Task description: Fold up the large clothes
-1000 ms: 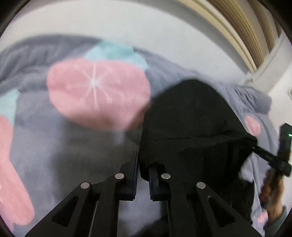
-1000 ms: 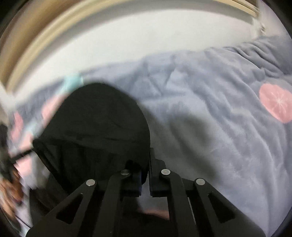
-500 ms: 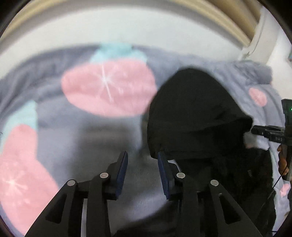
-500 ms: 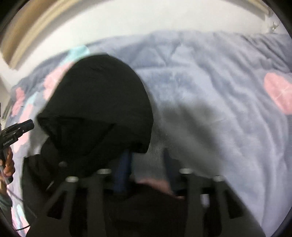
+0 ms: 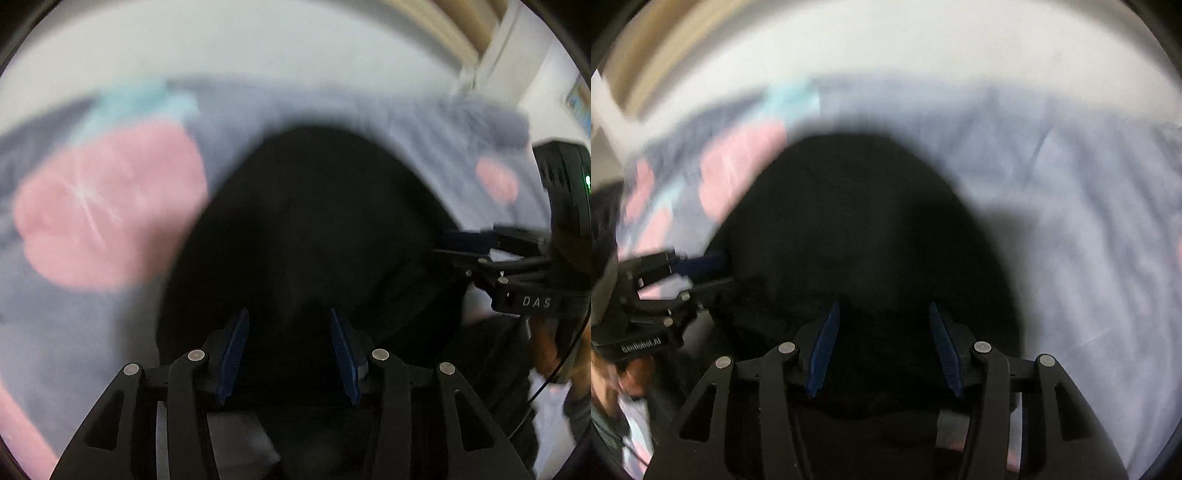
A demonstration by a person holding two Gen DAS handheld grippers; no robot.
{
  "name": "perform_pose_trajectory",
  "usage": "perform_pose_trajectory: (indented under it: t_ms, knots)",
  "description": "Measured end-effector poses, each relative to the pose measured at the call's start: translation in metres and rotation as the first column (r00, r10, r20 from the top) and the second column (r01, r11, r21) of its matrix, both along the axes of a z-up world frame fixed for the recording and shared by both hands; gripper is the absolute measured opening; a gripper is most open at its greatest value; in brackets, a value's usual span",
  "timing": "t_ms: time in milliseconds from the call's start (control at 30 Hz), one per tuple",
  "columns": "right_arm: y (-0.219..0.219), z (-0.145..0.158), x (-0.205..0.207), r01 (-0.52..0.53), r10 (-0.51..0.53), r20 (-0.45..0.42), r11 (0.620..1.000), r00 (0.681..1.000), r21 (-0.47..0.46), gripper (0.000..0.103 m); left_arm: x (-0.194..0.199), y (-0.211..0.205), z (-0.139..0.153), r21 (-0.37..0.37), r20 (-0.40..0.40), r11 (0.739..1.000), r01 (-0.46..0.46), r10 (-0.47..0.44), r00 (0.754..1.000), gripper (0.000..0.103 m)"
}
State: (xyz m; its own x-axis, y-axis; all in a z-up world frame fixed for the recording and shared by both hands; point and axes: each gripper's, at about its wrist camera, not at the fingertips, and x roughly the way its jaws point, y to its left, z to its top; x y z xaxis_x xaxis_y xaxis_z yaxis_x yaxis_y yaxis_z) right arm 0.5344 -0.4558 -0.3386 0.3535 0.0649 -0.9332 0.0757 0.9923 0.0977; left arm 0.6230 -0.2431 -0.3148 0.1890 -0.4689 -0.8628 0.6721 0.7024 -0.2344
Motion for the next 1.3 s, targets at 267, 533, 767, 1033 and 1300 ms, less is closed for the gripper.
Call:
perform_pose_trajectory:
  t_ms: [267, 533, 767, 1033, 1300]
  knots:
    - [-0.010, -0.019, -0.016, 0.019, -0.019, 0.047, 1.000, 0.999, 0.010, 0.052, -0.001, 0.016, -0.023, -0.061, -0.040, 0.998, -0.027, 0.024, 0.999, 0.047]
    - [-0.036, 0.030, -0.050, 0.022, -0.032, 0.116, 0.996, 0.993, 0.083, 0.054, -0.024, 0.040, 0.018, -0.090, 0.058, 0.996, -0.019, 0.024, 0.998, 0.048]
    - [-0.087, 0.036, -0.058, 0.110, -0.121, 0.114, 0.989, 0.986, 0.103, 0.057, 0.002, 0.072, 0.041, -0.135, 0.066, 0.984, -0.117, 0.127, 0.990, 0.050]
    - [-0.111, 0.007, -0.030, 0.178, -0.191, 0.028, 0.950, 0.981, 0.258, 0.057, 0.051, 0.073, 0.008, -0.187, -0.119, 0.953, -0.240, 0.220, 0.968, 0.056]
    - [-0.099, -0.022, 0.011, 0.119, -0.124, -0.012, 0.920, 0.992, 0.373, 0.057, 0.067, 0.050, -0.029, -0.196, -0.298, 0.968, -0.154, 0.091, 0.950, 0.057]
